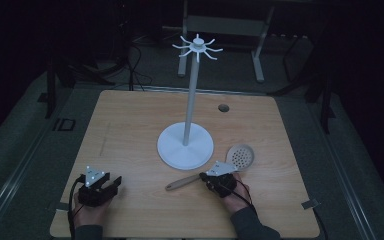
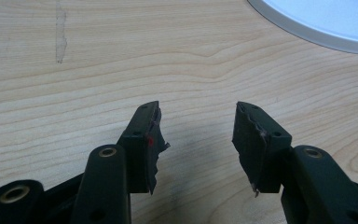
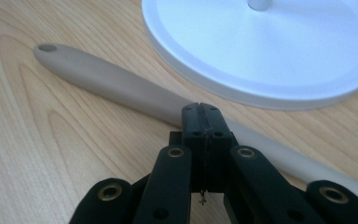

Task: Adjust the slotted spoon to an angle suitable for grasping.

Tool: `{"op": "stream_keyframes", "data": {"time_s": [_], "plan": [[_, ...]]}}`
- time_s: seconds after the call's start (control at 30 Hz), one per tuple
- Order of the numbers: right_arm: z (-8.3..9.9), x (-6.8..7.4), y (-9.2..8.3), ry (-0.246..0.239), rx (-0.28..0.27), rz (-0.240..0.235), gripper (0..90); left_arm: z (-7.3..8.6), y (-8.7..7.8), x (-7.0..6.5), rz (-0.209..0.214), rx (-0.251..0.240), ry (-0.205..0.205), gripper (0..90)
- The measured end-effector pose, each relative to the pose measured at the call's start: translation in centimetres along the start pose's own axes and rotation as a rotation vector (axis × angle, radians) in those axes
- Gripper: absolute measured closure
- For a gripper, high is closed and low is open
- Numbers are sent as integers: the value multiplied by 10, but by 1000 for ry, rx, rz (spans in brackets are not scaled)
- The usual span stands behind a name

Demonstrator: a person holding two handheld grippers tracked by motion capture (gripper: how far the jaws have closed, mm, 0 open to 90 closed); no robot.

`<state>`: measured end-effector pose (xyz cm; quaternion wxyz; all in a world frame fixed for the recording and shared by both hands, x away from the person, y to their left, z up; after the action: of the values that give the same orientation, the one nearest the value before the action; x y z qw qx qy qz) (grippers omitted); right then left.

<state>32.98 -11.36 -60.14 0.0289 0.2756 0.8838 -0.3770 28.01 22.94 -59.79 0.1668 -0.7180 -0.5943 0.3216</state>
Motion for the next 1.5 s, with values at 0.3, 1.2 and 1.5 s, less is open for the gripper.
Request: {"op": "stream_keyframes", "data": {"time_s": [0.3, 1.2, 1.5], "plan": [[-3, -28, -6, 55, 5, 59, 900, 0, -1, 1, 0, -5, -6, 517], [33, -70, -11, 185, 242, 141, 900, 0, -2, 2, 1, -6, -14, 514], [60, -65, -43, 219, 265, 173, 900, 0, -2, 3, -3, -8, -18, 514]]}}
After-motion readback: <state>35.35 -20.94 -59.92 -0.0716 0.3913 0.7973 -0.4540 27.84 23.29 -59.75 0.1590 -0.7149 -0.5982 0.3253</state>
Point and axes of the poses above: each handheld gripper's, and its own axes: y roughly forward along the jaws, z roughly out of its underside, x roughly to its left, the point moved 6 cm from there along y, roughly forward along the jaws, and after that the axes turned 15 degrees about -y, right-handed, at the moved point
